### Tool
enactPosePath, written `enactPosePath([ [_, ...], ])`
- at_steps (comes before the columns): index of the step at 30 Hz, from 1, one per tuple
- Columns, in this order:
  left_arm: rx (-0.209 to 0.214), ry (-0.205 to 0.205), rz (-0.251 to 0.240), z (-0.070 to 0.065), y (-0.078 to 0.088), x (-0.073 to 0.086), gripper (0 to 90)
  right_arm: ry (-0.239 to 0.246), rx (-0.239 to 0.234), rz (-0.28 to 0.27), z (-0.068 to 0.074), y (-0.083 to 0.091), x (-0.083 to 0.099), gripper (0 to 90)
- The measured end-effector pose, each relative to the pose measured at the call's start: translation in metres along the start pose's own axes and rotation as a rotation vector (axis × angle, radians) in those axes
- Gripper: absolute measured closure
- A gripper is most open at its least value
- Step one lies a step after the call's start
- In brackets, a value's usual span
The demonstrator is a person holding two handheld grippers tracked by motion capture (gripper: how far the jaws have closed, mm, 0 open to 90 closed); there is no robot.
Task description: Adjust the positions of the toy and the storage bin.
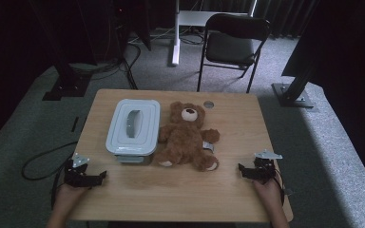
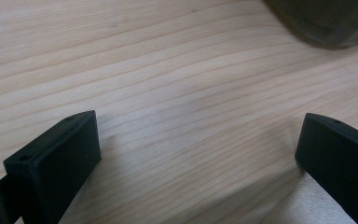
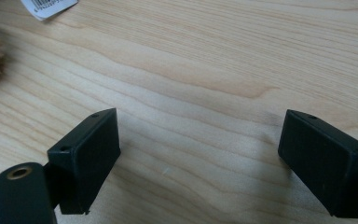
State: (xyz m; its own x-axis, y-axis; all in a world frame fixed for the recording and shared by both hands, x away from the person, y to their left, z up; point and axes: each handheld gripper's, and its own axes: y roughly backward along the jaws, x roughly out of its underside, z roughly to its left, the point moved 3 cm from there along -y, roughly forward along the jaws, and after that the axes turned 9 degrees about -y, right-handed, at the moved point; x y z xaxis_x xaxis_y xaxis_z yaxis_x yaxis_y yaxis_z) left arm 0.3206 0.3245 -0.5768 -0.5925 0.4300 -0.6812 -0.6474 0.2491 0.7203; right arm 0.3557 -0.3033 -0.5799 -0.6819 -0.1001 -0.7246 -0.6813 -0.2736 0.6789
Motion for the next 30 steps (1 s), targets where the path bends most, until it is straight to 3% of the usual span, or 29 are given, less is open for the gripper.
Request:
enactPosePath([
  [15, 0.007, -0.008, -0.001, -0.003, 0.0, 0.0, 0.6, 0.001, -0.006, 0.012, 0.001, 0.004, 0.003, 12.2],
  [16, 0.009, -0.01, -0.002, -0.003, 0.0, 0.0, 0.5, -0.029, -0.013, 0.018, 0.001, 0.005, 0.001, 13.2],
  [17, 0.009, -0.01, -0.002, -0.003, 0.0, 0.0, 0.6, -0.029, -0.013, 0.018, 0.001, 0.005, 0.001, 13.2],
  [18, 0.009, -0.01, -0.002, -0.003, 0.0, 0.0, 0.5, -0.075, -0.056, 0.032, 0.002, 0.006, -0.003, 13.4],
  [21, 0.01, -0.012, -0.002, -0.003, 0.0, 0.0, 0.6, -0.094, -0.058, 0.034, 0.006, 0.007, -0.007, 13.4],
  [24, 0.017, -0.017, -0.005, -0.002, 0.0, -0.001, 0.5, -0.095, -0.078, 0.03, 0.017, 0.013, -0.018, 13.4],
  [30, 0.017, -0.018, -0.004, -0.002, 0.0, -0.001, 0.6, -0.093, -0.185, -0.002, 0.052, 0.023, -0.044, 13.4],
])
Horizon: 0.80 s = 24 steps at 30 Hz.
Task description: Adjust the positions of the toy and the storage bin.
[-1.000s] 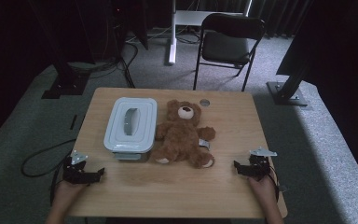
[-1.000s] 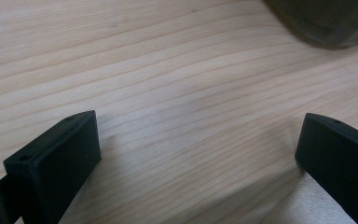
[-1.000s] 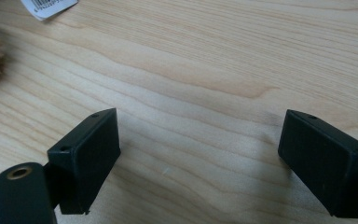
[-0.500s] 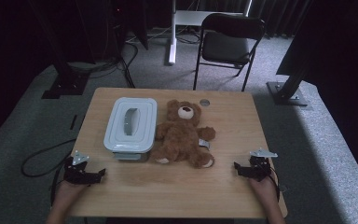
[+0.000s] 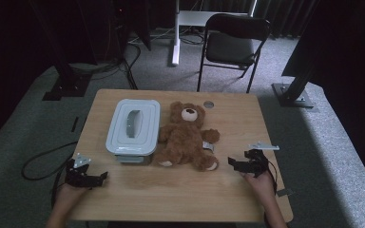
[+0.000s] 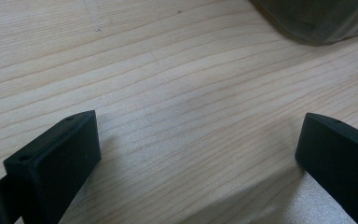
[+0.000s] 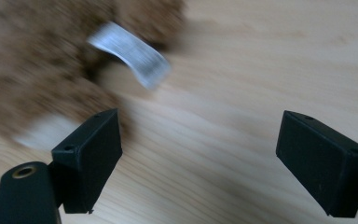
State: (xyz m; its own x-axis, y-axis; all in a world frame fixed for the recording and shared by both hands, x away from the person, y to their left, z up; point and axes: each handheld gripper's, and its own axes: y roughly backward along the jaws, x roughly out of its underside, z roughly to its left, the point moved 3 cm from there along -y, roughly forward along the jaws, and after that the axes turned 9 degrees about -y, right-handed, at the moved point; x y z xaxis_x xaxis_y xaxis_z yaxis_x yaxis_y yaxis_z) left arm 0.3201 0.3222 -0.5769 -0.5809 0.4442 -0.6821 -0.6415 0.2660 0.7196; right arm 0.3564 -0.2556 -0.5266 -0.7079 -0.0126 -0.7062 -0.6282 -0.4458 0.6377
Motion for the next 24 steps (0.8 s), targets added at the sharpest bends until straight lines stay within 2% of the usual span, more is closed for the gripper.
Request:
enactPosePath([
  [1, 0.0, 0.0, 0.0, 0.0, 0.0, 0.0, 0.5, 0.003, -0.02, -0.004, 0.007, 0.0, -0.004, 13.4],
  [6, 0.002, 0.001, -0.002, 0.0, 0.0, 0.0, 0.6, 0.043, -0.057, -0.036, 0.04, -0.006, -0.025, 13.4],
  [14, 0.005, -0.003, -0.002, 0.0, 0.0, 0.0, 0.5, 0.097, -0.111, -0.013, 0.086, -0.026, -0.049, 13.4],
  [16, 0.005, -0.004, -0.001, -0.001, 0.0, 0.0, 0.6, 0.103, -0.112, -0.017, 0.091, -0.028, -0.052, 13.4],
  [18, 0.005, -0.004, -0.001, -0.001, 0.0, 0.0, 0.5, 0.109, -0.127, -0.01, 0.104, -0.035, -0.059, 13.4],
  [24, 0.005, -0.004, -0.001, -0.001, 0.0, 0.0, 0.6, 0.091, -0.148, 0.007, 0.122, -0.051, -0.068, 13.4],
])
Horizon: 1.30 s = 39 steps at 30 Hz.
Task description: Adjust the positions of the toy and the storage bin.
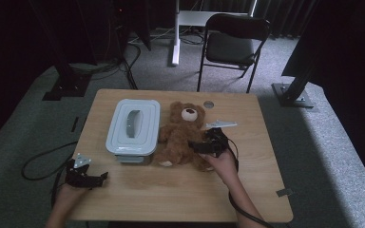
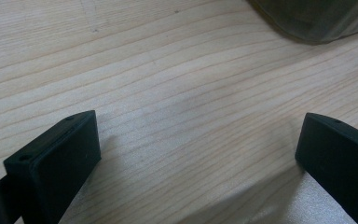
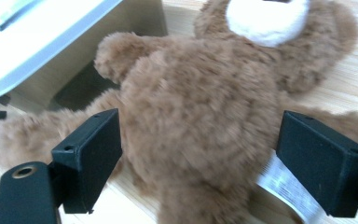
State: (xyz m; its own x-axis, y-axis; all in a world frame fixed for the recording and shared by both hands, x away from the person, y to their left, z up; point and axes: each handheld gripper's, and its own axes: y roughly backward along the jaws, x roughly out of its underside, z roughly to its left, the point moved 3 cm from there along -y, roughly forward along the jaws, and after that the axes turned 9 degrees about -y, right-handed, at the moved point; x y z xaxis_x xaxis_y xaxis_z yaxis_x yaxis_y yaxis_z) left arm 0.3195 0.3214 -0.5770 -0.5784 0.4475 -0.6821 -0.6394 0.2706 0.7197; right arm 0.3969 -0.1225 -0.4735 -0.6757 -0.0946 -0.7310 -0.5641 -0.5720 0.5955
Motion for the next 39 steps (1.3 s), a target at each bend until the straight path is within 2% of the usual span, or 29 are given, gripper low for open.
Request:
enactPosePath([
  [5, 0.0, 0.0, 0.0, 0.0, 0.0, 0.0, 0.6, -0.027, 0.003, 0.003, 0.007, -0.015, -0.007, 13.3],
  [9, 0.001, -0.001, 0.0, 0.0, 0.0, 0.0, 0.6, -0.03, 0.018, 0.02, 0.012, -0.029, -0.013, 12.8],
  [12, 0.001, -0.001, 0.0, 0.0, 0.0, 0.0, 0.6, -0.038, 0.05, 0.034, 0.013, -0.041, -0.015, 12.6],
  [15, 0.0, -0.002, 0.0, 0.0, 0.0, 0.0, 0.6, -0.06, 0.1, 0.072, 0.011, -0.053, -0.012, 10.9],
  [18, 0.001, -0.001, 0.0, 0.0, 0.0, 0.0, 0.6, -0.104, 0.085, 0.097, 0.007, -0.062, -0.007, 10.2],
  [20, 0.0, -0.002, 0.001, 0.0, 0.0, 0.0, 0.6, -0.112, 0.082, 0.1, 0.007, -0.064, -0.005, 10.2],
  [24, -0.001, -0.001, 0.0, 0.0, 0.0, 0.0, 0.6, -0.117, 0.07, 0.114, 0.007, -0.069, 0.0, 10.2],
  [28, -0.002, 0.002, 0.0, -0.001, 0.0, 0.0, 0.6, -0.096, 0.075, 0.136, 0.004, -0.077, 0.004, 11.2],
  [30, -0.003, 0.003, 0.0, -0.001, 0.0, 0.0, 0.6, -0.102, 0.072, 0.133, 0.0, -0.081, 0.007, 14.3],
  [32, -0.005, 0.004, 0.001, -0.001, 0.0, 0.0, 0.6, -0.134, 0.042, 0.145, -0.009, -0.084, 0.008, 20.2],
  [34, -0.005, 0.003, 0.002, -0.001, 0.0, 0.0, 0.6, -0.125, 0.041, 0.147, -0.01, -0.083, 0.007, 23.8],
  [35, -0.005, 0.002, 0.002, -0.001, 0.0, 0.0, 0.6, -0.105, 0.045, 0.147, -0.01, -0.082, 0.007, 29.2],
  [36, -0.005, 0.001, 0.002, -0.001, 0.0, 0.0, 0.6, -0.073, 0.06, 0.129, -0.009, -0.08, 0.008, 40.1],
  [39, -0.005, 0.002, 0.002, -0.001, 0.0, 0.0, 0.6, -0.058, 0.082, 0.095, -0.009, -0.075, 0.008, 53.4],
])
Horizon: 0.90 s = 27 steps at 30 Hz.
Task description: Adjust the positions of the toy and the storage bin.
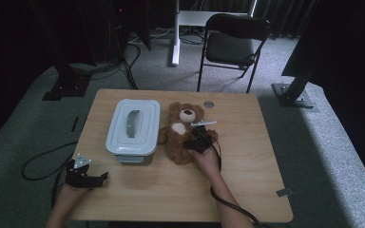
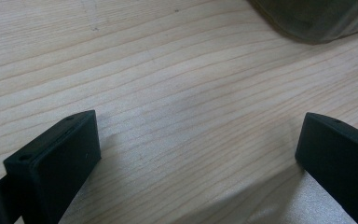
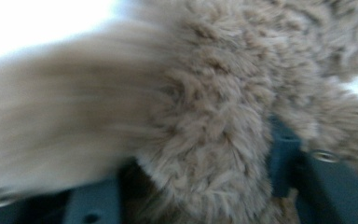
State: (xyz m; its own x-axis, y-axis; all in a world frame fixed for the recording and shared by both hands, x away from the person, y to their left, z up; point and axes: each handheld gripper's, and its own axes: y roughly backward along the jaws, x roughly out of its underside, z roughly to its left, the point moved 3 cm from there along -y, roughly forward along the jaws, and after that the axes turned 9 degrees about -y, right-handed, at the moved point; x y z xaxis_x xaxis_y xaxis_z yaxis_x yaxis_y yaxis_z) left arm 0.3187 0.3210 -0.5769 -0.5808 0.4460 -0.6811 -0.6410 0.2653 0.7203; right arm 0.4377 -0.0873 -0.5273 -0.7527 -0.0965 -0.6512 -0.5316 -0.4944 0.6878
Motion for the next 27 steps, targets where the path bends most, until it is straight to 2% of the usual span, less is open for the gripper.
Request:
enactPosePath([
  [4, 0.0, 0.002, 0.0, 0.0, 0.0, 0.0, 0.6, 0.044, 0.026, -0.022, 0.003, 0.013, -0.007, 69.9],
  [9, -0.001, 0.001, 0.0, 0.0, 0.0, 0.0, 0.6, 0.041, 0.019, -0.044, -0.006, 0.029, -0.013, 74.1],
  [13, -0.001, 0.001, 0.0, 0.0, 0.0, 0.0, 0.6, 0.095, 0.079, -0.066, -0.018, 0.045, -0.02, 74.9],
  [15, 0.0, 0.0, 0.0, 0.0, 0.0, 0.0, 0.6, 0.106, 0.116, -0.082, -0.026, 0.054, -0.026, 74.9],
  [20, 0.001, -0.001, -0.001, 0.0, 0.0, 0.0, 0.6, 0.098, 0.159, -0.116, -0.056, 0.075, -0.044, 74.8],
  [22, 0.001, -0.001, -0.001, 0.0, 0.0, 0.0, 0.6, 0.107, 0.197, -0.117, -0.067, 0.081, -0.051, 74.8],
  [27, 0.002, -0.001, -0.001, 0.0, 0.0, 0.0, 0.6, 0.095, 0.278, -0.108, -0.097, 0.089, -0.065, 74.7],
])
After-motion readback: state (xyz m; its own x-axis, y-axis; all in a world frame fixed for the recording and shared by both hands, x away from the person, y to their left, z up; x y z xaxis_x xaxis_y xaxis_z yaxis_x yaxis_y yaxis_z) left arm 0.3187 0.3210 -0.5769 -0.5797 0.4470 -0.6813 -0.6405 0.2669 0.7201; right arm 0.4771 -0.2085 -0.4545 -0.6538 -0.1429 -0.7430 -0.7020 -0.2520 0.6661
